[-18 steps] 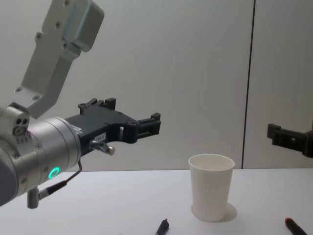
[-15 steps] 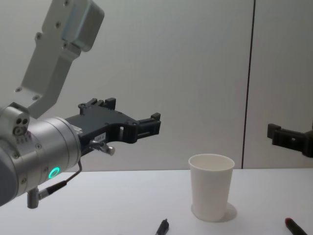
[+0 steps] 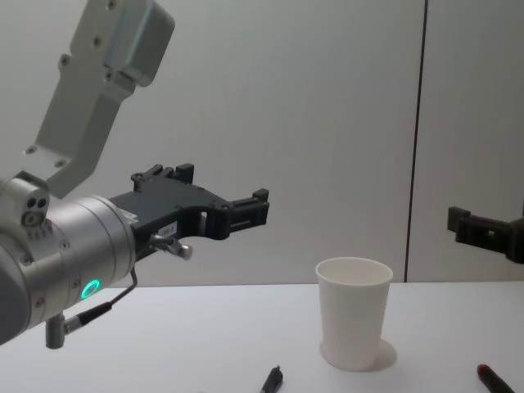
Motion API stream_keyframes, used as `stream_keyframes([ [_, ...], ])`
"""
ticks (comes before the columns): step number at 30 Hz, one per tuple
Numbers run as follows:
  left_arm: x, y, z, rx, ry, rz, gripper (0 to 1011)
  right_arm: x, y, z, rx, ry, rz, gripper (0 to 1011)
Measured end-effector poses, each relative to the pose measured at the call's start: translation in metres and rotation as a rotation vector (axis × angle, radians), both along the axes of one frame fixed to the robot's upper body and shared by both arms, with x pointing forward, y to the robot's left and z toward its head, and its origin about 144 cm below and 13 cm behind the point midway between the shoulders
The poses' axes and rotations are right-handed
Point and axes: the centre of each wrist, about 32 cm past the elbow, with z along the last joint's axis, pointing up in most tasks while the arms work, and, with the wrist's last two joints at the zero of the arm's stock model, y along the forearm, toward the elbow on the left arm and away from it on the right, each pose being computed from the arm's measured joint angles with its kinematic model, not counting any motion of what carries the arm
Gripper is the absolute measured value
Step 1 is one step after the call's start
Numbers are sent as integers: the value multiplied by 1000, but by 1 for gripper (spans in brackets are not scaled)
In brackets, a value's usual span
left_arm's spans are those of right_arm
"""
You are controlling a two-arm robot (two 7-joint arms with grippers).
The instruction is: Place the pen into the pen holder.
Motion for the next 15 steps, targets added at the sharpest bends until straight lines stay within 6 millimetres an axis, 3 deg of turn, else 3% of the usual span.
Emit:
stream_keyframes([
  [15,0,0,0,0,0,0,1000,0,0,0,0,0,0,1001],
])
